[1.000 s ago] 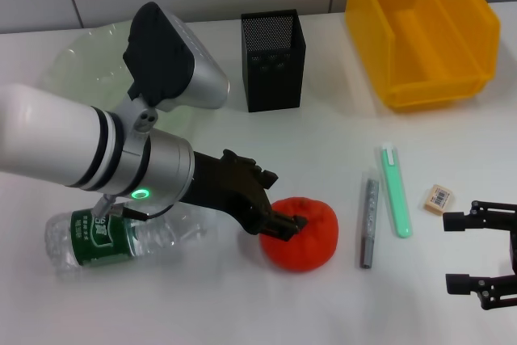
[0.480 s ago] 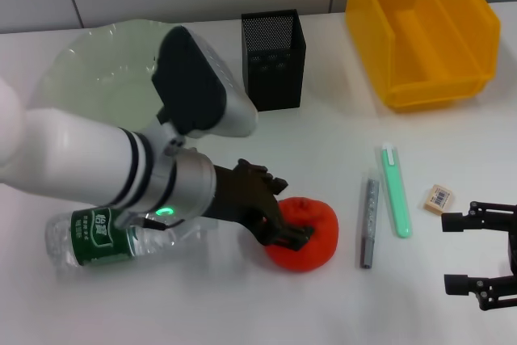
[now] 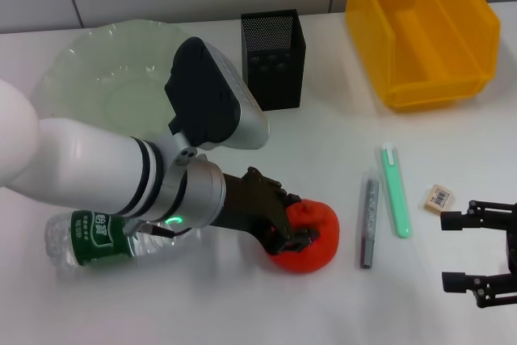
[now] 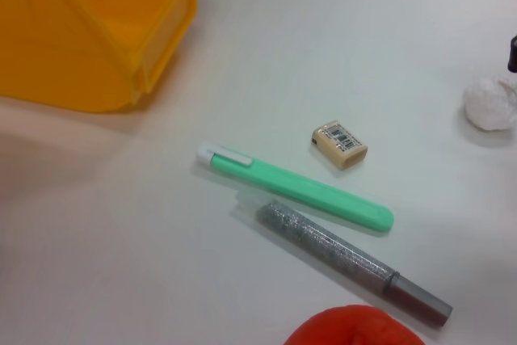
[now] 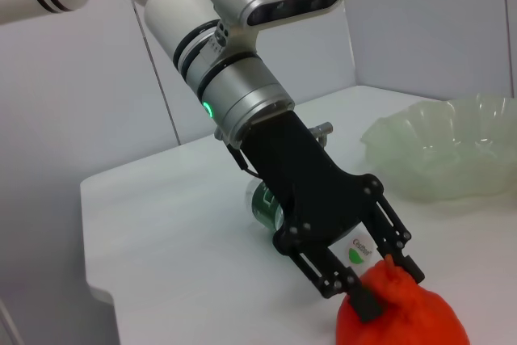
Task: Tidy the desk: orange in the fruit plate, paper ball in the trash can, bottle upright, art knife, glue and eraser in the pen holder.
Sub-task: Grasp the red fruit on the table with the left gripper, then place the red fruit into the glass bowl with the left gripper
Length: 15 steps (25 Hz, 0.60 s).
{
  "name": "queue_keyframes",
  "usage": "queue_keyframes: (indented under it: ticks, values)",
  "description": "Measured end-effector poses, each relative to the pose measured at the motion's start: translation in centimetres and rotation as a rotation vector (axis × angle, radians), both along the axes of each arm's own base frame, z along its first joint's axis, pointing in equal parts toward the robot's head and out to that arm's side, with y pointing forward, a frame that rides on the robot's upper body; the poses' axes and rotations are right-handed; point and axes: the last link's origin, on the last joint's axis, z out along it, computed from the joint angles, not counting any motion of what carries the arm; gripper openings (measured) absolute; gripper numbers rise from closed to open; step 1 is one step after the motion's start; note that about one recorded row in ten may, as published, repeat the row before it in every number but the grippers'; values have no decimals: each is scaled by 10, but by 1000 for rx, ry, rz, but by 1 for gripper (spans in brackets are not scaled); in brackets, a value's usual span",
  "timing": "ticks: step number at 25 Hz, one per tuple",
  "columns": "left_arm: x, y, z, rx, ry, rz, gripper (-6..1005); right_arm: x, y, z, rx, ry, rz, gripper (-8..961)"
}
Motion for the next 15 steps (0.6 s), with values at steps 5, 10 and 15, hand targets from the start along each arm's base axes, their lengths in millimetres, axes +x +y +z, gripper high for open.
queue_keyframes:
  ticks: [5,10,15]
  values:
    - [1,0,0,-2,-7,9,467,0,0,0,0,1,0,839]
    - [1,0,0,-3,-10,10,238,0,-1,-1,-1,3,-1,839]
    - [6,-2,4,-8,-49,16,211,0,-1,-2,2,2,3,840]
